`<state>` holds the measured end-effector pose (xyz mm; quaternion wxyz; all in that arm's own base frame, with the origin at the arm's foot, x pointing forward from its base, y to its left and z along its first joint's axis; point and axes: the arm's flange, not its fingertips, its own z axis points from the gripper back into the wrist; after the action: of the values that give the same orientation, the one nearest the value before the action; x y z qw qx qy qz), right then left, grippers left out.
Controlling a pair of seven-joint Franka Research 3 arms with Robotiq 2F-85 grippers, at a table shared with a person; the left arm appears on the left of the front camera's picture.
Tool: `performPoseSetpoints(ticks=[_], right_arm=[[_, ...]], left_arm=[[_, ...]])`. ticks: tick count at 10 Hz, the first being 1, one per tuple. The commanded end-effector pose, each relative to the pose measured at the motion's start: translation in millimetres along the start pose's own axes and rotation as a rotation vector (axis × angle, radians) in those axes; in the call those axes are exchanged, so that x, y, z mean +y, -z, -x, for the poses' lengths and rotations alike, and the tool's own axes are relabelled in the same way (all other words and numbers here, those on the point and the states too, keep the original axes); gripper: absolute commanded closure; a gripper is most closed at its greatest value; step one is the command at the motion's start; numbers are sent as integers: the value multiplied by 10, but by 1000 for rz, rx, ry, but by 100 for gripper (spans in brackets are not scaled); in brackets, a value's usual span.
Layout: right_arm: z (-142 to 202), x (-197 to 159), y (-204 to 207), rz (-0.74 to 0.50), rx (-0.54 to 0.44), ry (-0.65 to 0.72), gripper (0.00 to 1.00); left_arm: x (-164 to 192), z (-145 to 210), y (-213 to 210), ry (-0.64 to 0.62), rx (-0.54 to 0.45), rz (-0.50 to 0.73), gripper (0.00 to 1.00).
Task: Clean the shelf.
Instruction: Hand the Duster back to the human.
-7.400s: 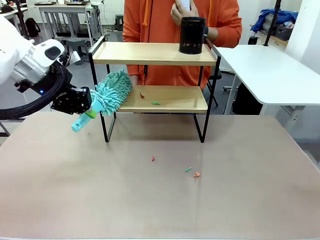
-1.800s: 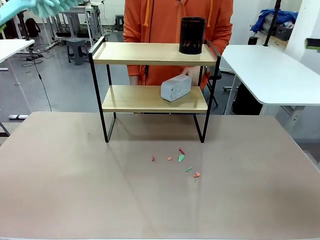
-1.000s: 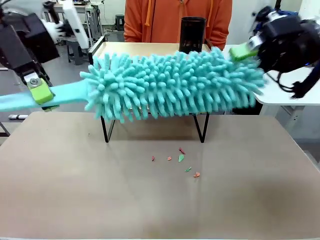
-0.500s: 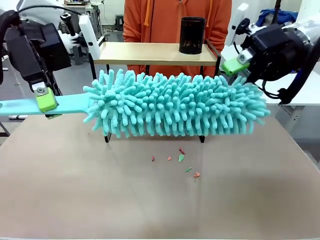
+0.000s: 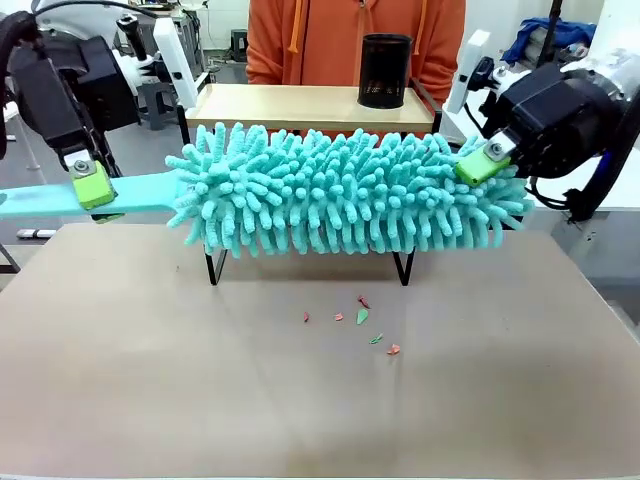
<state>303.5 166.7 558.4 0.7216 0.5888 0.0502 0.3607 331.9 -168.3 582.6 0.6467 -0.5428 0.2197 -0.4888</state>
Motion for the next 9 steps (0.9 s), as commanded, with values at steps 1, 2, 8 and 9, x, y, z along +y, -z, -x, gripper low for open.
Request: performPoseSetpoints(ticks=[1, 2, 8, 9], right_arm=[[-51, 43, -40, 10, -6, 4, 0], [-58, 52, -30, 5, -10, -2, 0], [-25, 55, -47, -3, 10, 5, 77], [-26, 54, -52, -8, 1, -1, 100]], left_arm=[[-83, 9, -96, -21, 17, 15, 88], [-71, 10, -88, -27, 25, 17, 88], [8, -15, -56, -49, 15, -2, 88], [12, -15, -52, -51, 12, -3, 88]])
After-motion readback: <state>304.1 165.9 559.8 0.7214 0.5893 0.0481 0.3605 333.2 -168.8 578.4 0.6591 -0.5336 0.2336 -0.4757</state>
